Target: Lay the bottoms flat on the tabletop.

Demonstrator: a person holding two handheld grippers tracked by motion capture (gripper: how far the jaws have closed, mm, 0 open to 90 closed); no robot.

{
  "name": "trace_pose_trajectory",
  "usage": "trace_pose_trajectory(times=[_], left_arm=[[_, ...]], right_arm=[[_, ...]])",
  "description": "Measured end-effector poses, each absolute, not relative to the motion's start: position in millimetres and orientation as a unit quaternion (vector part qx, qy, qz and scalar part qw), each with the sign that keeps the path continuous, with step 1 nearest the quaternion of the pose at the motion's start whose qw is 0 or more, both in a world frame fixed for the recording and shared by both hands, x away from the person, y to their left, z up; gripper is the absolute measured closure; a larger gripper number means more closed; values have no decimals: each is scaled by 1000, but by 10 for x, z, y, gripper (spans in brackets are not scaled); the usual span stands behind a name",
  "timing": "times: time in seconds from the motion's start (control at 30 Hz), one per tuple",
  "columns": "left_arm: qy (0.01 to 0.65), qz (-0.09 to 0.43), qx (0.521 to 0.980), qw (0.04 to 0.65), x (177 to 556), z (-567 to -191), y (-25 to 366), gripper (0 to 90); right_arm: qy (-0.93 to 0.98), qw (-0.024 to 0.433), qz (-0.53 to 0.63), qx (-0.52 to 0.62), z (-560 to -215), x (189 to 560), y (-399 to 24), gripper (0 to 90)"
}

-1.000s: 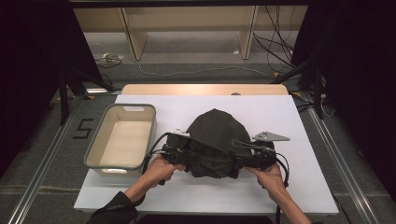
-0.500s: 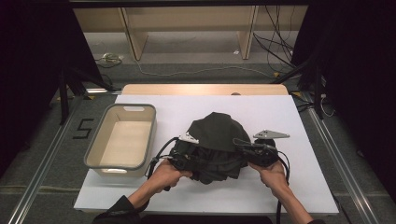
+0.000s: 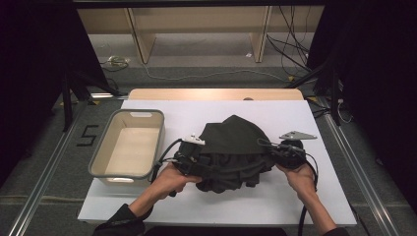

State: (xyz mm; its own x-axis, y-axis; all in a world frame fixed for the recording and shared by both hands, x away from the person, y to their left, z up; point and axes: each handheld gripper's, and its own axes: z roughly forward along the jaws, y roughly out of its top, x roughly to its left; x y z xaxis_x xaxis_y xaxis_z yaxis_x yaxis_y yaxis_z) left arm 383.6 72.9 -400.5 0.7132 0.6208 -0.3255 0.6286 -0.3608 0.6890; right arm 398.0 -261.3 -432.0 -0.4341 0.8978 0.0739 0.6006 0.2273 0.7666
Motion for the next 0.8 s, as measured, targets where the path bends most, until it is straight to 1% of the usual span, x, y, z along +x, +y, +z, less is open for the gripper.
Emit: trace_pose_trajectory(times=[0.23,0.37,0.53,0.63,0.7,0.73,0.77,0.8], left_arm=[[407,29,812,418,3944,-3936,914,374],[422,50,808,408,3985,-3961,956,311],[443,38,801,402,4050,-4076,956,259],[438,34,802,406,4064,-4128,910,260],[435,30,801,410,4092,-4154,855,288],[432,30,802,411,4108,-4173,827,327],[432,29,800,416,4123,-4195,795,419],[430,31,800,417,4138,-4213,767,515]], right_arm=[[758,197,356,510,-4367,4031,-2783,850],[759,196,344,516,-4397,4052,-2833,848],[763,192,337,517,-4424,4055,-2825,842],[766,193,338,513,-4424,4049,-2797,832],[769,190,342,506,-4420,4035,-2777,789],[769,189,343,505,-4416,4033,-2764,767],[769,189,343,505,-4413,4032,-2749,746],[770,190,343,503,-4411,4031,-2737,702]])
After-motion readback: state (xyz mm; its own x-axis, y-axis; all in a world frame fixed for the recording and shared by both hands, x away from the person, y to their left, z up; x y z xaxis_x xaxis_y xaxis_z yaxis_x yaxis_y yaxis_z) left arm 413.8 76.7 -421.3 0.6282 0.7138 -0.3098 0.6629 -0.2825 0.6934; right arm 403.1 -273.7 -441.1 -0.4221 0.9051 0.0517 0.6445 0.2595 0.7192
